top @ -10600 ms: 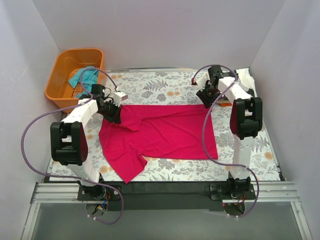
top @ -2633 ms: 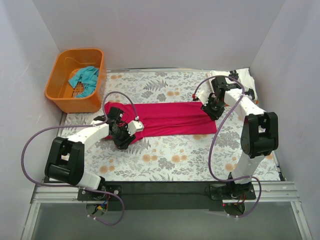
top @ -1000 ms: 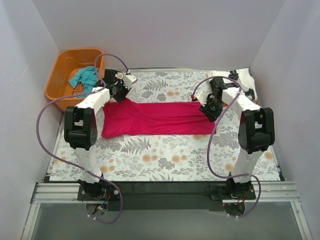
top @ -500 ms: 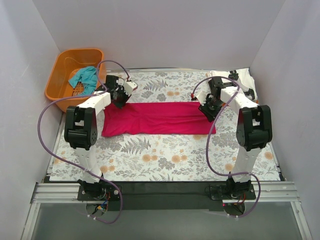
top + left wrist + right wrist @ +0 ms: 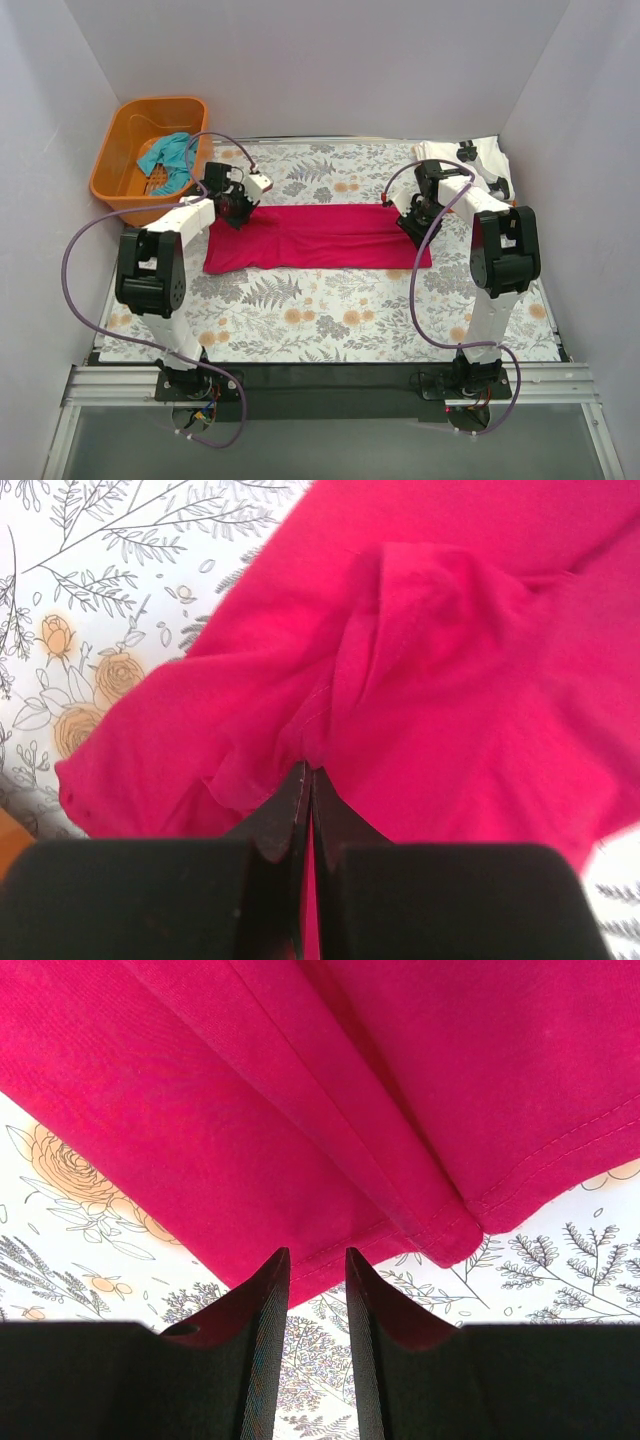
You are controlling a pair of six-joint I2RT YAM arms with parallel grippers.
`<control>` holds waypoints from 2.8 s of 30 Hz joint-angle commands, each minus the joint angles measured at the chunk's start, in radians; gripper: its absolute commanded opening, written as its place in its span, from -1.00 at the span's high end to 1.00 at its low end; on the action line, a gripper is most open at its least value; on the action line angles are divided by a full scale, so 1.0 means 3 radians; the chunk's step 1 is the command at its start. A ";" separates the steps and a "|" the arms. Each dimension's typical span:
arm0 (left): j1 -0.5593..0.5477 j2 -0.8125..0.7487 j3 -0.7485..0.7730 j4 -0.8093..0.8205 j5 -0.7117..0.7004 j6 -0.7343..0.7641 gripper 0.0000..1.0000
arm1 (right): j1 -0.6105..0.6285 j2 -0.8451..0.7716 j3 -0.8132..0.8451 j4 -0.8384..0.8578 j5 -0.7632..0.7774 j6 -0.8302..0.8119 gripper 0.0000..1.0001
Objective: Fold and stack the t-shirts
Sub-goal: Fold the tshirt
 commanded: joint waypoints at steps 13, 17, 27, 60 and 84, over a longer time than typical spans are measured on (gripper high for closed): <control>-0.0031 -0.0417 -0.0252 -0.0621 0.0389 0.0454 0.59 | -0.0020 0.0064 0.0265 -0.0060 -0.0063 0.0100 0.41; -0.0031 -0.0402 0.0029 -0.0713 0.0603 0.0312 0.22 | -0.0015 0.0029 0.0270 -0.0060 -0.0073 0.0125 0.44; -0.0567 -0.0039 0.0531 -0.0356 0.0584 -0.0476 0.06 | -0.0092 0.0269 0.0709 -0.0085 -0.0252 0.0258 0.40; -0.0798 -0.0059 0.0025 0.0038 0.0343 -0.0394 1.00 | -0.0097 0.0033 0.0541 -0.0075 -0.0002 0.0064 0.97; -0.0471 -0.0295 -0.0026 0.0140 -0.0337 -0.1213 0.22 | 0.0062 0.0207 0.0546 -0.0121 -0.0150 0.0320 0.47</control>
